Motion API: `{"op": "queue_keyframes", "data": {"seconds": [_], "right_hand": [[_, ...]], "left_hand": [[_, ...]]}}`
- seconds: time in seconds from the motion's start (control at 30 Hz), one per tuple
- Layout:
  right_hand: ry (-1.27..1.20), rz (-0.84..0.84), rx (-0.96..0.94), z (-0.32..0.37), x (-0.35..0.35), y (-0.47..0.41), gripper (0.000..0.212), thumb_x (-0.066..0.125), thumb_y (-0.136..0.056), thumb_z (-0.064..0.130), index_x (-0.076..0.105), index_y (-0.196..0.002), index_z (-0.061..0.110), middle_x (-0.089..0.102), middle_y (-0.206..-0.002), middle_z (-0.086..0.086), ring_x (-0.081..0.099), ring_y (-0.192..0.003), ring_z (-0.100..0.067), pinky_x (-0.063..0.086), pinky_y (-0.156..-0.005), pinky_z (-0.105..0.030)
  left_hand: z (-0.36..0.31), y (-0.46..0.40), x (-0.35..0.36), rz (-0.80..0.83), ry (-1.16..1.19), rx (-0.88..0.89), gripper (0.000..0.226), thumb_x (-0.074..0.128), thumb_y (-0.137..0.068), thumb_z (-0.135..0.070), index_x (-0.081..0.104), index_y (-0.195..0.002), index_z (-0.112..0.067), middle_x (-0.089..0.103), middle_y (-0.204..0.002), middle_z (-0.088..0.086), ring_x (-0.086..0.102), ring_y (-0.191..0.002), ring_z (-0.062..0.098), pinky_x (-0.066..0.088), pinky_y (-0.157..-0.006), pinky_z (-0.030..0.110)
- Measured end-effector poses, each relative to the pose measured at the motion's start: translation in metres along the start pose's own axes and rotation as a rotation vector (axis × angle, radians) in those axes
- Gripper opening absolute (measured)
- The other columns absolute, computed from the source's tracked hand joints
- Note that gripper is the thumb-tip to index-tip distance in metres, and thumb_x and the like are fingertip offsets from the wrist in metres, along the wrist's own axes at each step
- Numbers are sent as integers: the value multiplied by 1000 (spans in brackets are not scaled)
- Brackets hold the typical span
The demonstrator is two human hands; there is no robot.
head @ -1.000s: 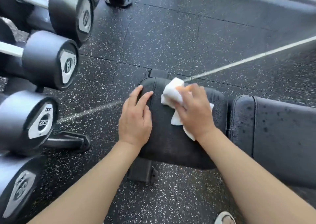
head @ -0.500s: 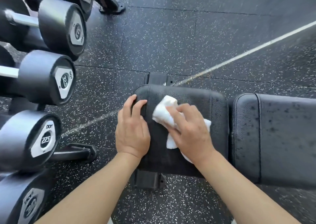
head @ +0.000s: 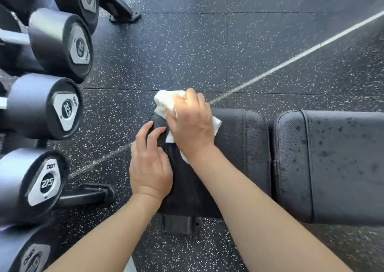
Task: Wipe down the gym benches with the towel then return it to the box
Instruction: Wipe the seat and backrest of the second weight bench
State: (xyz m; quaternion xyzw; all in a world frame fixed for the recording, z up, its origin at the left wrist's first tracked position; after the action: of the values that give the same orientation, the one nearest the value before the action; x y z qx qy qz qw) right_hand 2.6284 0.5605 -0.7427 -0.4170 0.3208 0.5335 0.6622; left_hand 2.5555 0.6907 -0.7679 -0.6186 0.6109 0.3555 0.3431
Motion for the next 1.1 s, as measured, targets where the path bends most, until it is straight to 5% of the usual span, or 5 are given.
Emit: {"op": "queue_keyframes", "data": {"seconds": [0.13, 0.33, 0.53, 0.77, 1.1], "right_hand": [[-13, -6, -88, -46, -21, 12, 24, 65, -92, 18, 68, -112, 5, 59, -102, -13, 53, -88, -30, 49, -71, -42], [37, -118, 139, -154, -73, 55, 25, 69, -96, 22, 62, -117, 9, 52, -106, -11, 53, -92, -33, 50, -76, -49], [-37, -85, 11, -90, -39, 38, 29, 66, -93, 21, 68, -118, 7, 56, -104, -10, 49, -89, -28, 44, -77, -38], [-155, 44, -59, -7, -13, 42, 31, 67, -93, 22, 69, -118, 5, 61, -107, -16, 54, -91, -34, 48, -78, -45], [-48, 56, -174, -87, -68, 197, 39, 75, -92, 18, 68, -130, 9, 58, -116, -5, 49, -85, -27, 47, -71, -46]], "left_hand": [[-1, 0, 0, -9, -2, 0, 49, 36, -94, -19, 51, -140, -28, 35, -159, -8, 47, -126, 29, 47, -96, 46], [1, 0, 0, -13, 2, -9, 48, 35, -95, -21, 52, -139, -28, 35, -159, -9, 46, -123, 26, 51, -93, 49], [0, -1, -1, -4, -4, 4, 48, 34, -95, -21, 51, -139, -28, 35, -158, -8, 46, -125, 25, 43, -97, 39], [0, -1, 0, -8, -8, -4, 49, 35, -92, -21, 48, -139, -23, 36, -158, -4, 46, -129, 30, 44, -101, 48], [0, 0, -2, -17, -8, 3, 49, 34, -95, -22, 53, -140, -25, 37, -159, -3, 48, -124, 30, 40, -105, 43]]}}
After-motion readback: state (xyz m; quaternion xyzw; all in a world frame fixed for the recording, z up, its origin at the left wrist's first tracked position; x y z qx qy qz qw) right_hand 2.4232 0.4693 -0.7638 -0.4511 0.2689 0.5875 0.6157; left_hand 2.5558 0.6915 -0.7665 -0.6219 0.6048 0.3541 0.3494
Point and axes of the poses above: each hand's wrist, its own y-axis away from the middle knuckle, its own x-axis out of the palm, z = x × y, the point moved 3 cm from there along -y, towards the middle knuckle
